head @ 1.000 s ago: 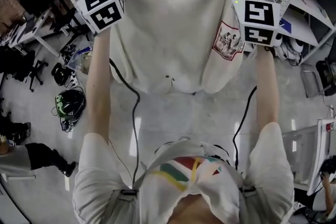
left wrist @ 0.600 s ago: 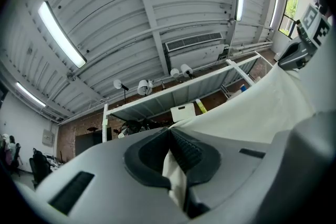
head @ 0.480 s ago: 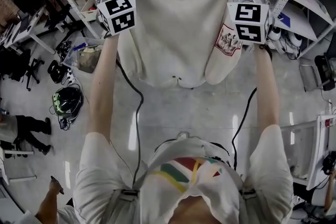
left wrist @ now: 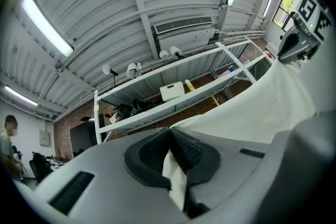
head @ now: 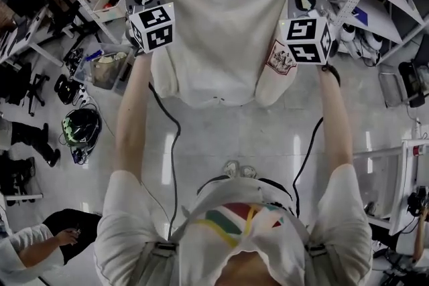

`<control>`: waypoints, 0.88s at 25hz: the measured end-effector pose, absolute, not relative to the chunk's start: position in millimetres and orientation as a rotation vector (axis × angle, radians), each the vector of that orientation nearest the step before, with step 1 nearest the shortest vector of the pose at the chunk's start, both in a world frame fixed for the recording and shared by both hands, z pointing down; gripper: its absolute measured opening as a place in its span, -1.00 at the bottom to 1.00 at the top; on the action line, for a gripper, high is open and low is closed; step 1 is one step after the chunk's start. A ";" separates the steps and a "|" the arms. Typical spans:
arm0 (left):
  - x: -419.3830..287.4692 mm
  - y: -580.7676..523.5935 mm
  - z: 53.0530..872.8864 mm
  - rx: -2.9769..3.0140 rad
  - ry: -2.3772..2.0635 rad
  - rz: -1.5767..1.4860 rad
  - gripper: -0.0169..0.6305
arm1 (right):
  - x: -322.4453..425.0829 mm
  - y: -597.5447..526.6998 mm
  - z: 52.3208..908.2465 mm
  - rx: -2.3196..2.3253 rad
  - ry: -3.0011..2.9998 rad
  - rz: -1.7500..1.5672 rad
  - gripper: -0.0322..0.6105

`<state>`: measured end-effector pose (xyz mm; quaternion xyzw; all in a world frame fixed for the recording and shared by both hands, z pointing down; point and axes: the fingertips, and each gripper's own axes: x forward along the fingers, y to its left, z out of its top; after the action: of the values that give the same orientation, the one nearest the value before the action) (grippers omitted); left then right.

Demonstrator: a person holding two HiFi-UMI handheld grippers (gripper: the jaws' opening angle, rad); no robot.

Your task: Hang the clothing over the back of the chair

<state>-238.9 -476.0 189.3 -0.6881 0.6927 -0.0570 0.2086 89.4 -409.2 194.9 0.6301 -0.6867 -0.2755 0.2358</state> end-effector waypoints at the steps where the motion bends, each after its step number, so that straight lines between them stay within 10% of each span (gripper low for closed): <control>1: -238.3 -476.4 195.3 -1.921 1.925 -0.167 -0.90 | 90.0 -409.4 202.0 1.720 -1.882 -0.742 -0.88; 22: -248.4 -470.0 317.7 -2.059 1.952 -0.395 -0.90 | 80.5 -411.8 317.2 1.578 -1.880 -0.510 -0.88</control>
<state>-248.4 -470.0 317.7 -0.7119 0.6749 -0.1366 0.1378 80.5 -411.8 317.2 0.5982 -0.7124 -0.1932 0.3120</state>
